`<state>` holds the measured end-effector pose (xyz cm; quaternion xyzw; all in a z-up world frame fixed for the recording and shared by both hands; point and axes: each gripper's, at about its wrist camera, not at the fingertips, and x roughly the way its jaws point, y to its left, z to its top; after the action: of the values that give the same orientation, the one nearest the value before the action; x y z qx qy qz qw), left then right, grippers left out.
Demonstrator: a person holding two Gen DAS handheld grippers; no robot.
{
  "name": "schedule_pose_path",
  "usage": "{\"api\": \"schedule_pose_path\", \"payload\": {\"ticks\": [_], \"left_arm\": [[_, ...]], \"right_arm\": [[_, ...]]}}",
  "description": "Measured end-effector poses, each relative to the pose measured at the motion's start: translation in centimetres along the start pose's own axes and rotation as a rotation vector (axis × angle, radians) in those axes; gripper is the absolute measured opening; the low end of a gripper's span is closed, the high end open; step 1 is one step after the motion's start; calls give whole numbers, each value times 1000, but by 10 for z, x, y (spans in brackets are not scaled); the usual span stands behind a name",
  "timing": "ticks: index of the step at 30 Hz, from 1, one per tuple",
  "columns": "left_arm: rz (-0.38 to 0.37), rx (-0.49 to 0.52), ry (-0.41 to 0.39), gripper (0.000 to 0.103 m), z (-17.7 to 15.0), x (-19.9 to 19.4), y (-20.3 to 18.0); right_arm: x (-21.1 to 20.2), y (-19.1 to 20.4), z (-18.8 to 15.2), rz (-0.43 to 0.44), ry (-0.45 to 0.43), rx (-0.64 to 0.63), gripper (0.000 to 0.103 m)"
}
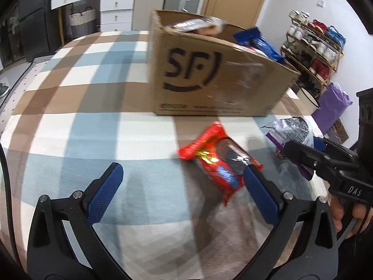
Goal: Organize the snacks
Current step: 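Grasp white printed bag with right tool while left tool grasps red Oreo packet, then carry white bag into box with right tool while left tool carries Oreo packet in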
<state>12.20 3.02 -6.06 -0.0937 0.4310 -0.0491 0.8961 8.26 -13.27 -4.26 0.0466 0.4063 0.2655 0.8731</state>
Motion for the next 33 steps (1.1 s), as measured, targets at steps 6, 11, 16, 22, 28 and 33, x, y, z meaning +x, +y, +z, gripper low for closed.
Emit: {"api": "schedule_pose_path", "payload": {"ticks": [6,11,16,22,28,33], "left_arm": [[-8,-23,32,103,3,13,-15],[0,-60,54,103,13,25,-24],[68,-20,72,102,20,37,-36],[118,69,78,73,15,36,-47],[55,82,55,45,10,27,-46],[27,80,42,45,9,22,-44]], "right_arm": [[-17,-24,-8,-28,-16,7,66],[-28,-32,-10,-49,-34,-8,65],[-34,-39,-8,-54,-46,6,62],[-26,-37,-12,-21,8,1,62],[-16,-39,-17,-7,50,16,65],[-11,-42,-19,10,65,48,70]]}}
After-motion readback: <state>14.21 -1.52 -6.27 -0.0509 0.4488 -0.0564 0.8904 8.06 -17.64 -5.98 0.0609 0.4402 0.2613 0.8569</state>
